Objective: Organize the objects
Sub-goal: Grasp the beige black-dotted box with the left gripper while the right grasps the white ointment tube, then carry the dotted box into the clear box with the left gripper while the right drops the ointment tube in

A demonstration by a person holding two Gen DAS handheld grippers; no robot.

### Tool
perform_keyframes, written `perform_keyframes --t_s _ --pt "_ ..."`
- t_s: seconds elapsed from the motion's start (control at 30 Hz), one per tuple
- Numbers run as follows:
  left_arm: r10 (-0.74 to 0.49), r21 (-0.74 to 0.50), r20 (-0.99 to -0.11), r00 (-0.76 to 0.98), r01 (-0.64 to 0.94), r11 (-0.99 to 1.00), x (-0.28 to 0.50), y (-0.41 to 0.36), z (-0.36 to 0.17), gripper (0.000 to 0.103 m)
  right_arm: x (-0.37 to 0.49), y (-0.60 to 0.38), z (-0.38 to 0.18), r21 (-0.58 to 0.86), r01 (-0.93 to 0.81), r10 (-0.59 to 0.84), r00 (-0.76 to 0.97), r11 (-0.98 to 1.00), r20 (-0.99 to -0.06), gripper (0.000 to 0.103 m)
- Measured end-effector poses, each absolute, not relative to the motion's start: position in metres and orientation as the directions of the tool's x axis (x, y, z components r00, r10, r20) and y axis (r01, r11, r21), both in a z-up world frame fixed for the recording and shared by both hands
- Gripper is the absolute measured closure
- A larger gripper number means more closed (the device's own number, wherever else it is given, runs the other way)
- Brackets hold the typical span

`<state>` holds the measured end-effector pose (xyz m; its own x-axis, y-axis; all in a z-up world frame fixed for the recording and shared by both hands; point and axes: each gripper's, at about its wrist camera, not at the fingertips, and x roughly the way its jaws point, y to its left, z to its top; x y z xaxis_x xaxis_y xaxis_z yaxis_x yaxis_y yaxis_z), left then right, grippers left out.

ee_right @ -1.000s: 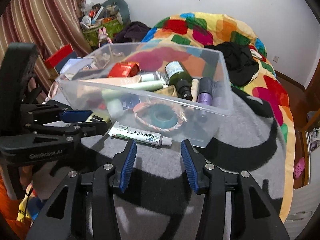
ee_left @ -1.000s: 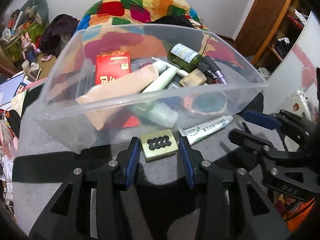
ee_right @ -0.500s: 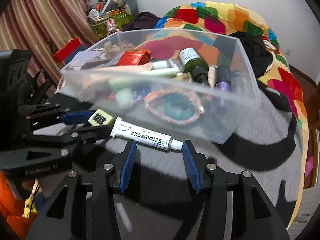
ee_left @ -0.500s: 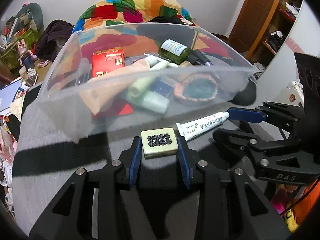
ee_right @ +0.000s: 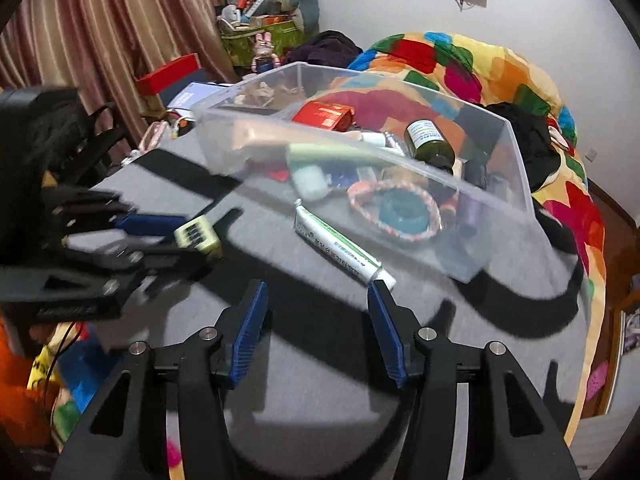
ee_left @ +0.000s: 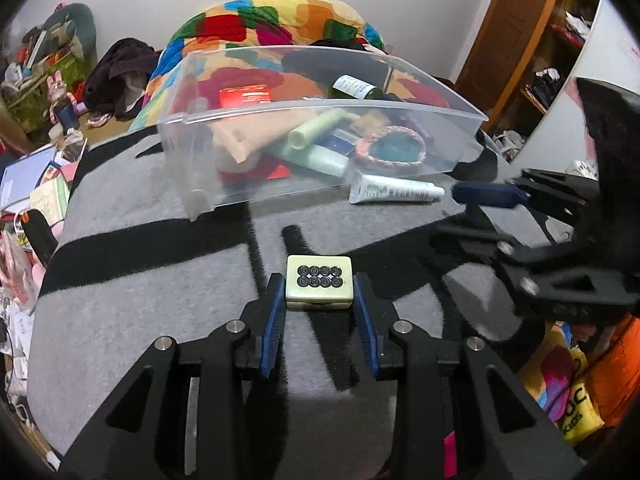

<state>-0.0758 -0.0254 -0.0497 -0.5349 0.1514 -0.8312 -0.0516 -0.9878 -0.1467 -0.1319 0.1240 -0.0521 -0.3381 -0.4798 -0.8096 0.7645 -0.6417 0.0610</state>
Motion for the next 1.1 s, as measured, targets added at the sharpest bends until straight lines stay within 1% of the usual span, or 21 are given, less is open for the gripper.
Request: perform_keyframes --t_s 0.17,0.37,0.43,0.47,0.53,0.67,0.77,0.87,0.93,0.97,1.1 --pt "0.148 -0.150 -0.826 -0.543 -0.040 -0.988 -0.076 -0.028 -0.049 0.069 -0.156 0.115 -0.060 0.020 0.736 -0.422 -0.365 -0.676 -0.830 0.054" --pt "0.158 -0.156 -0.819 -0.552 -0.050 -0.986 -0.080 -0.025 -0.048 0.069 -0.160 0.108 -0.067 0.030 0.757 -0.423 -0.330 -0.652 -0.844 0.053" --pt "0.159 -0.154 -0.814 -0.558 -0.056 -0.987 -0.080 -0.024 -0.045 0.069 -0.157 0.108 -0.066 0.060 0.775 -0.440 -0.291 -0.630 -0.849 0.054" --pt "0.159 -0.154 -0.812 -0.561 -0.056 -0.987 -0.080 -0.024 -0.044 0.069 -0.154 0.110 -0.064 0.109 0.792 -0.468 -0.238 -0.601 -0.851 0.055" --pt "0.160 -0.156 -0.805 -0.571 -0.056 -0.986 -0.081 -0.025 -0.041 0.069 -0.145 0.113 -0.059 0.157 0.821 -0.510 -0.181 -0.549 -0.841 0.055" --pt "0.158 -0.164 -0.791 -0.592 -0.044 -0.986 -0.082 -0.029 -0.033 0.069 -0.134 0.108 -0.053 0.067 0.832 -0.492 -0.258 -0.550 -0.831 0.055" --pt "0.156 -0.164 -0.780 -0.606 -0.043 -0.986 -0.083 -0.029 -0.027 0.069 -0.140 0.097 -0.058 0.040 0.818 -0.467 -0.286 -0.573 -0.837 0.055" --pt "0.142 -0.148 -0.777 -0.614 -0.041 -0.988 -0.081 -0.030 -0.024 0.069 -0.147 0.090 -0.065 0.048 0.804 -0.459 -0.288 -0.592 -0.841 0.068" --pt "0.139 -0.141 -0.781 -0.609 -0.046 -0.989 -0.079 -0.029 -0.026 0.069 -0.148 0.090 -0.065 0.059 0.794 -0.465 -0.292 -0.605 -0.836 0.078" --pt "0.137 -0.134 -0.788 -0.600 -0.050 -0.990 -0.078 -0.028 -0.029 0.069 -0.148 0.091 -0.065 0.066 0.792 -0.470 -0.290 -0.606 -0.834 0.086" --pt "0.135 -0.124 -0.812 -0.567 -0.059 -0.991 -0.078 -0.024 -0.041 0.068 -0.137 0.097 -0.064 0.057 0.788 -0.477 -0.311 -0.613 -0.822 0.090"
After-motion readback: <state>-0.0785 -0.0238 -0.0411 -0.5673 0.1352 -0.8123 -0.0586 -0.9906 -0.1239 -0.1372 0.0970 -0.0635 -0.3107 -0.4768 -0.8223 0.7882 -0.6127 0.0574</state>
